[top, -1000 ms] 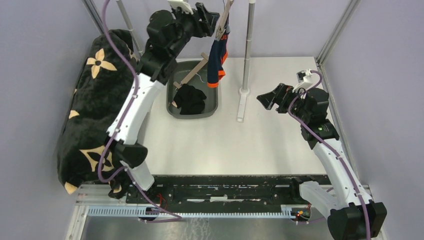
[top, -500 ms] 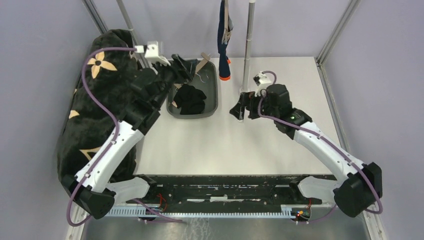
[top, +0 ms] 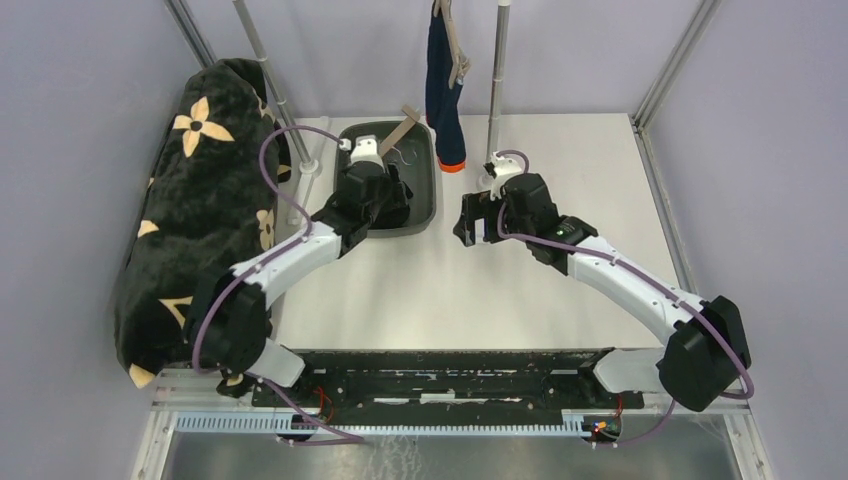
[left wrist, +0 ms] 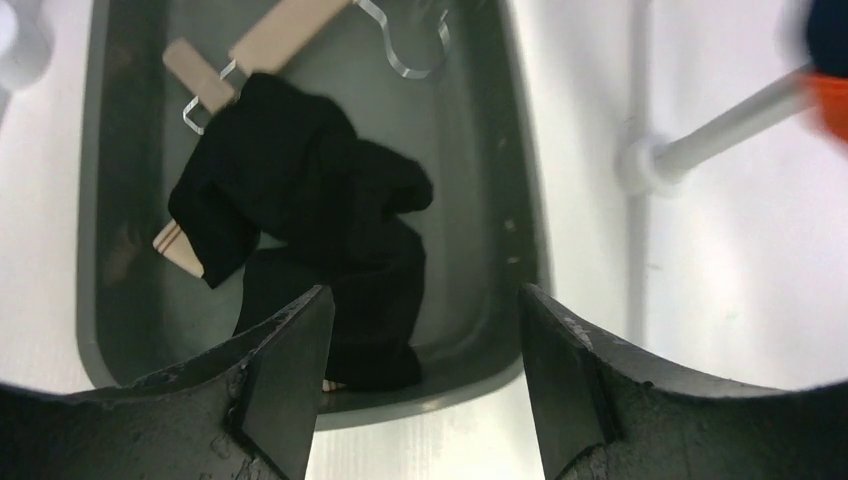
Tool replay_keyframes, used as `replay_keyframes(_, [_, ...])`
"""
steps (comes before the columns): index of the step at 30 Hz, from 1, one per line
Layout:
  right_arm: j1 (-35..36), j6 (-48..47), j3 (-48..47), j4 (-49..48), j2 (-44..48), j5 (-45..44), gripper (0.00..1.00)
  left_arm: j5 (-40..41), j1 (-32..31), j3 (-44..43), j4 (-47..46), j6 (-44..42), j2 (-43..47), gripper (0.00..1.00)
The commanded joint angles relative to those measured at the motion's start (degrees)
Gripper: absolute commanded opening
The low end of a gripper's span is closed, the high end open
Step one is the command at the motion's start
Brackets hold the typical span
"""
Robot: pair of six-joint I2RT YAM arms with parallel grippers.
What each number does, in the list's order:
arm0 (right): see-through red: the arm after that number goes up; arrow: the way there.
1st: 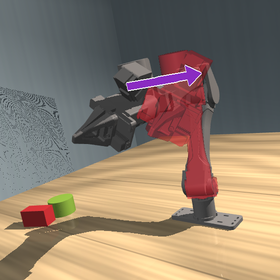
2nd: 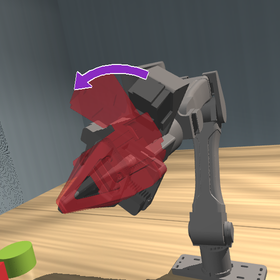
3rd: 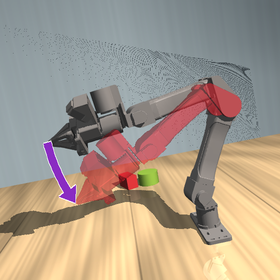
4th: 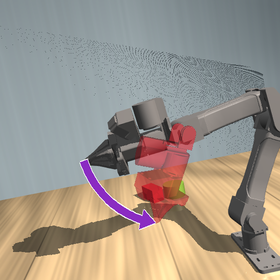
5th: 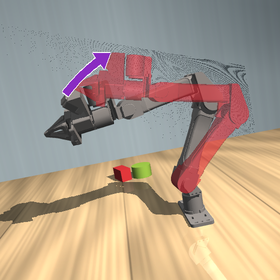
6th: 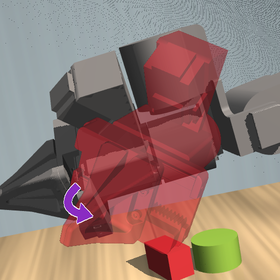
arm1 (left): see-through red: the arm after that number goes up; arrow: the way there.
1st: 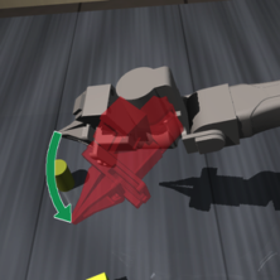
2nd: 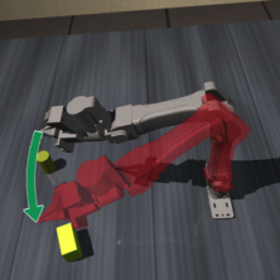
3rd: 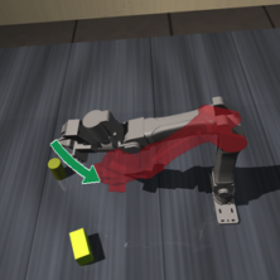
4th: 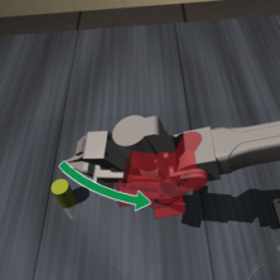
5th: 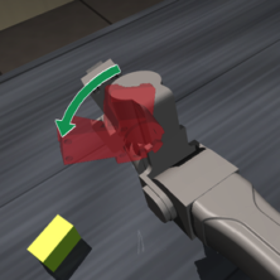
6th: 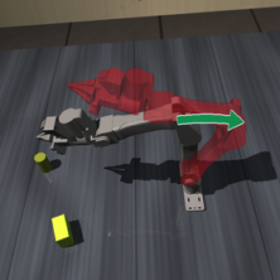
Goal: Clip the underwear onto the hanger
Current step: Pick up the underwear from the bin.
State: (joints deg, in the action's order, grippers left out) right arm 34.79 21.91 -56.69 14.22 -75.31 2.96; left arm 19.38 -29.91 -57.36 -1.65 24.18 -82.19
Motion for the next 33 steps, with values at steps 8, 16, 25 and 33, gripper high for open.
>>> replay_keyframes(8, [0.28,-1.70,0.69,-2.17,5.23,-4.10,0.99,2.87,2.37,-5.49,-8.35,1.81,-18.01,0.75])
replay_keyframes(16, [0.28,-1.71,0.74,-2.24,5.36,-4.19,0.99,1.84,3.59,-10.51,-10.58,1.49,-24.97,0.64])
replay_keyframes(25, [0.21,-1.75,1.21,-2.09,6.95,-5.59,0.99,2.51,4.04,-14.23,-6.70,-0.08,-24.83,0.03])
replay_keyframes(33, [0.23,-1.87,1.99,-1.49,9.21,-7.56,0.99,0.60,2.52,-10.91,-2.34,-2.48,-7.25,0.03])
